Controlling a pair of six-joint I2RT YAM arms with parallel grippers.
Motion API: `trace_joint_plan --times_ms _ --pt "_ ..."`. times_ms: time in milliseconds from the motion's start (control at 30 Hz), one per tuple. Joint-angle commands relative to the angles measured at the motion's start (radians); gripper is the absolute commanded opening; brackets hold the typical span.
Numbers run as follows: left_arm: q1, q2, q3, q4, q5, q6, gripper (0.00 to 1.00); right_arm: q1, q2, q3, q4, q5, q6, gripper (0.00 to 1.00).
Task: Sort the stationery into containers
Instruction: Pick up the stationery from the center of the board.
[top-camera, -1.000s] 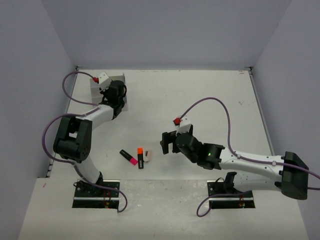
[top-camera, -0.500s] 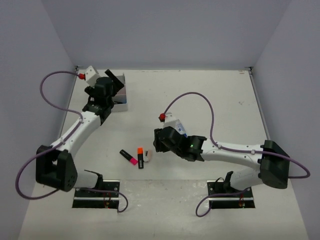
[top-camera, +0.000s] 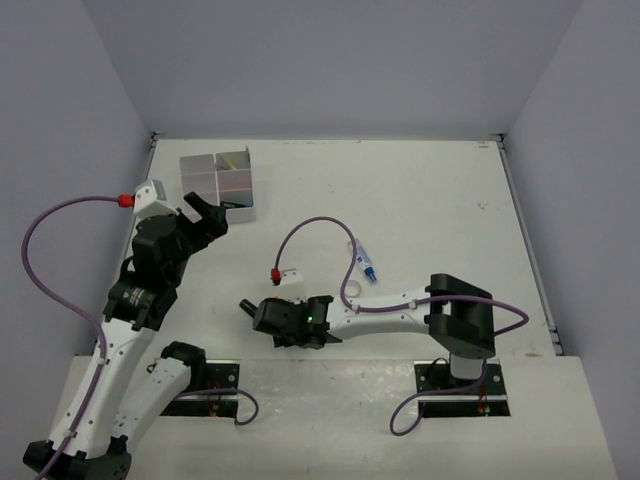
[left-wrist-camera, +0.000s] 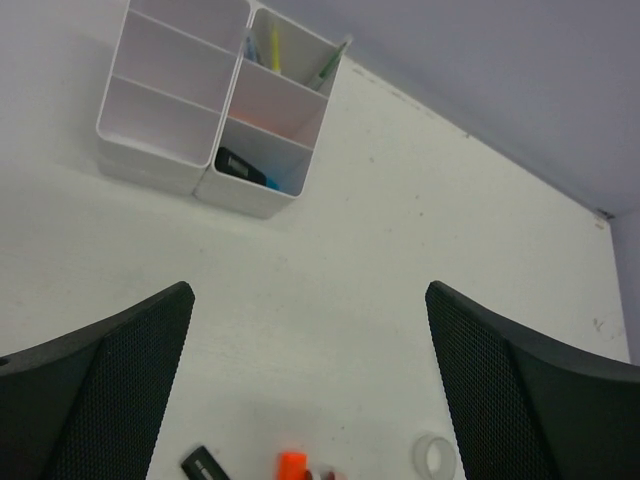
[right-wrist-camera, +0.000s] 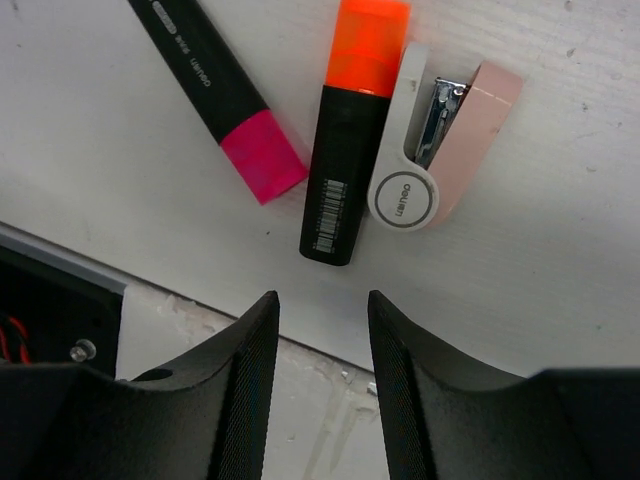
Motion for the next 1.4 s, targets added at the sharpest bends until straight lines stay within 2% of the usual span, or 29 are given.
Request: trace_joint_plan --times_ms 0,167,700,1067,1100,1167,1233,1267,1367 --pt "0.004 -0.019 -0.021 -0.114 0.035 0.087 1.00 -0.005 0.035 0.070 -0.047 0.028 0.055 0.42" --pt "0.003 -0.007 -0.048 -0.123 0.038 0.104 1.00 -0.055 0.086 0.098 -0.045 0.011 0.030 0.41" --pt "0.004 -0.031 -0.050 -0.130 0.025 0.103 1.00 -0.106 0.177 0.137 -0.029 -0.027 -0.019 0.39" --pt "0.004 -0.029 -0.052 -0.126 0.042 0.108 1.00 -0.111 0.284 0.216 -0.098 -0.048 -0.068 0.39" --pt "0.004 -0.022 -0.052 -0.125 0.048 0.108 1.00 -0.111 0.284 0.216 -0.101 -0.050 -0.070 0.35" --pt "0.004 -0.012 -0.053 -0.123 0.067 0.109 1.00 -0.108 0.274 0.210 -0.110 -0.045 -0.070 0.17" --pt "0.004 -0.006 -0.070 -0.103 0.125 0.111 1.00 -0.107 0.233 0.184 -0.081 -0.028 -0.076 0.03" --pt "0.004 -0.004 -0.078 -0.093 0.154 0.110 1.00 -0.107 0.192 0.170 -0.062 -0.024 -0.084 0.00" --pt "0.004 0.001 -0.124 -0.031 0.288 0.094 1.00 -0.104 0.076 0.136 -0.011 0.019 -0.143 0.00"
